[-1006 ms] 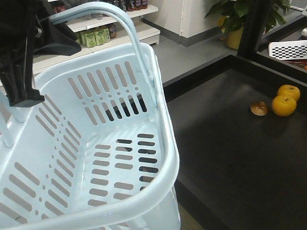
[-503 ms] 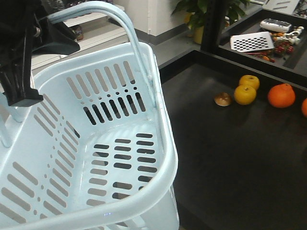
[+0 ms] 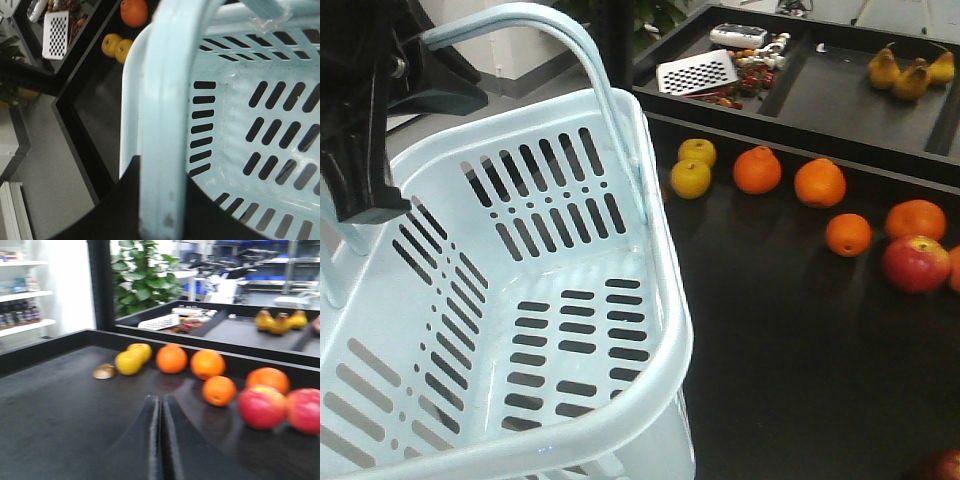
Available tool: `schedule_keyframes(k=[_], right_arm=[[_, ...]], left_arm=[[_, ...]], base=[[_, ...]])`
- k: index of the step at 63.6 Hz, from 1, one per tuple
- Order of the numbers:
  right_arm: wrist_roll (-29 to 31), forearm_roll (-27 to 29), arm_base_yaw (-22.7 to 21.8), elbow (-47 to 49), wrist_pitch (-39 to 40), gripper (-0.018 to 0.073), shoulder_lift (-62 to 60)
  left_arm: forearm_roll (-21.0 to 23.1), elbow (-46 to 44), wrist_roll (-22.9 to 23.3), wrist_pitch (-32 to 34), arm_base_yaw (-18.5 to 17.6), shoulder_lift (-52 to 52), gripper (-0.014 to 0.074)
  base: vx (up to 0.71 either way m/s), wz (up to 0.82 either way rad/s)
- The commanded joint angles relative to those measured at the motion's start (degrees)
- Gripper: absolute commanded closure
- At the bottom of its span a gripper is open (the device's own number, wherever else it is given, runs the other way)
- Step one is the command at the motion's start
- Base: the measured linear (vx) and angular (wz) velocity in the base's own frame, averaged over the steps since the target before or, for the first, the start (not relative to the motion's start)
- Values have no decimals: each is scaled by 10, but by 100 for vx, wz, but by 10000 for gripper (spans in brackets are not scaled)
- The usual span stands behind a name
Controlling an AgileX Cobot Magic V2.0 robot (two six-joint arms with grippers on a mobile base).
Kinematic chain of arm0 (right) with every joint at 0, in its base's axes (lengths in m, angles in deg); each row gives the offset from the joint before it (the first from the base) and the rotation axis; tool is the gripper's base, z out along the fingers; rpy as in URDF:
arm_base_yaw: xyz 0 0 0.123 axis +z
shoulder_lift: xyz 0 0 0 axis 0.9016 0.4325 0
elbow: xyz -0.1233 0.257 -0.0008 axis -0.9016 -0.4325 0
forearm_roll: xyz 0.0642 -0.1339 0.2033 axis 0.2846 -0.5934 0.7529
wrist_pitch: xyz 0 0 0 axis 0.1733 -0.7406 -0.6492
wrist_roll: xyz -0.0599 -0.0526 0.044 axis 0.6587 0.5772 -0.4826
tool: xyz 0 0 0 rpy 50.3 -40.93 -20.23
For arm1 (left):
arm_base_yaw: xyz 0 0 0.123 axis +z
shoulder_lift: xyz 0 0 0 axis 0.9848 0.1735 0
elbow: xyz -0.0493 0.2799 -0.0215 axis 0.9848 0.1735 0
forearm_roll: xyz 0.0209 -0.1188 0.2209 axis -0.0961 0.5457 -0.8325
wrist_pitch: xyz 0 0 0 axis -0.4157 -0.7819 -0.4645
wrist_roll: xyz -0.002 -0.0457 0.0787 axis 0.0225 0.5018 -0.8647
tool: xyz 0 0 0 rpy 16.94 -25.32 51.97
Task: Pick three apples into basket with both arms
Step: 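Turn the base toward the table with apples and oranges, then drive the base alongside the fruit table holding the basket aloft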
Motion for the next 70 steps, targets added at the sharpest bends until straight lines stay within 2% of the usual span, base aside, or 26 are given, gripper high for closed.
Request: schedule_keyframes(k=[1,23,70], right_arm=[[0,-4,-4,-8,46,568,-6],[0,-4,-4,-8,46,568,-6],[0,-4,-4,-8,46,568,-6]], left_arm=[[-1,-19,7,28,-2,-13,603],[-1,-19,7,28,-2,-10,603],[0,-19,7,28,-2,-9,603]], base=[[1,-51],[2,-43],[-1,-2]])
